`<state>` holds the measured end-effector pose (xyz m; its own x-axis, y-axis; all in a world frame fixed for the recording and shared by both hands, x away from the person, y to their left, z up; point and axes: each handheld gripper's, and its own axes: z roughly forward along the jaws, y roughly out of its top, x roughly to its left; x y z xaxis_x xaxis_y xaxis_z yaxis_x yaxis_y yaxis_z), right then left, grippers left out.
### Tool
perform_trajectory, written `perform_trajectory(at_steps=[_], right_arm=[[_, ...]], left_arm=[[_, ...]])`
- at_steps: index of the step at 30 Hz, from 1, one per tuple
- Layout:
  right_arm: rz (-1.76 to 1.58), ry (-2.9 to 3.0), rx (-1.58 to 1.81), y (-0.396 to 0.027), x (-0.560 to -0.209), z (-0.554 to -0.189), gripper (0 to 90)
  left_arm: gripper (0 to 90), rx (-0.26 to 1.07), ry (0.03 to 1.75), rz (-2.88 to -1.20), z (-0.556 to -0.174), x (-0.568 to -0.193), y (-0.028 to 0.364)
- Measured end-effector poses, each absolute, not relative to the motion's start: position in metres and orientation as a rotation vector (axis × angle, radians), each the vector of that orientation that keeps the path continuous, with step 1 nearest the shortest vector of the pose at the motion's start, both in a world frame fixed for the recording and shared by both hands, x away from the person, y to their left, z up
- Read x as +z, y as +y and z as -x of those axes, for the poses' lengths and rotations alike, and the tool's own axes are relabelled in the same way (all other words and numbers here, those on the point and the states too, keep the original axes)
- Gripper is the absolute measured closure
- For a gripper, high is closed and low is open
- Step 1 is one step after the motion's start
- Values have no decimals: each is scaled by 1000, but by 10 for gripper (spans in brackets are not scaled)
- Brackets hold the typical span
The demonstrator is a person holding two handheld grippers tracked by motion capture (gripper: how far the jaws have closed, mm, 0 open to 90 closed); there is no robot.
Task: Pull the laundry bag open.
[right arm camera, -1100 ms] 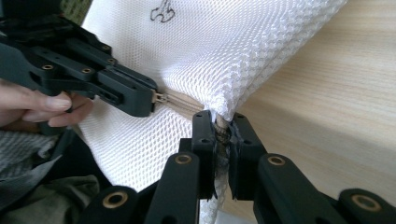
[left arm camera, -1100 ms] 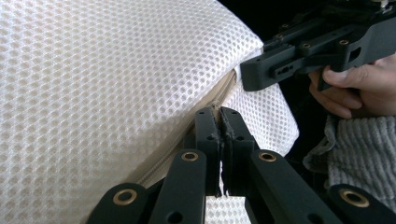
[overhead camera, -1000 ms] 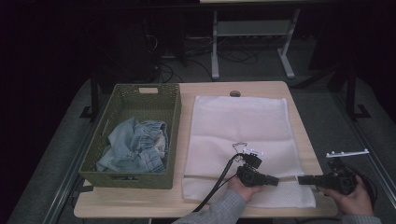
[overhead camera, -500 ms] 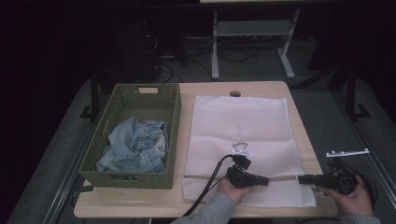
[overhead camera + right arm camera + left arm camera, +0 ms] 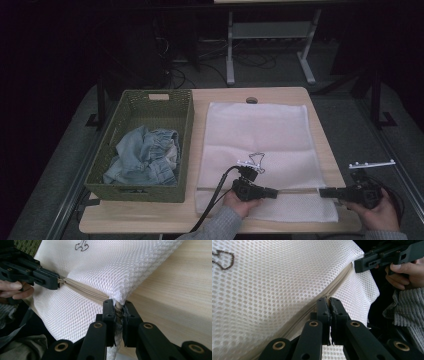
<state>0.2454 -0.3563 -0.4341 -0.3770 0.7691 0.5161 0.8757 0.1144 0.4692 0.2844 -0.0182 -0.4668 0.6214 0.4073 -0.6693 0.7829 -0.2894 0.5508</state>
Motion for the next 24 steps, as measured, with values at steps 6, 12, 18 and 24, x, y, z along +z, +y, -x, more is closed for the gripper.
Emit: perform_trajectory(at_steps=[6, 12, 18, 24], right_arm=[[1672, -2238, -1103, -357, -434, -245, 822], [1676, -2242, -1095, -358, -435, -245, 821], [1675, -2244, -1095, -358, -435, -245, 820], [1681, -2252, -1083, -358, -435, -245, 820]], left_arm=[[873, -496, 946, -1914, -284, -465, -10], [873, -498, 964, -1902, -283, -468, -1], [873, -487, 968, -1895, -283, -466, 12], [873, -468, 995, -1886, -281, -466, 30]])
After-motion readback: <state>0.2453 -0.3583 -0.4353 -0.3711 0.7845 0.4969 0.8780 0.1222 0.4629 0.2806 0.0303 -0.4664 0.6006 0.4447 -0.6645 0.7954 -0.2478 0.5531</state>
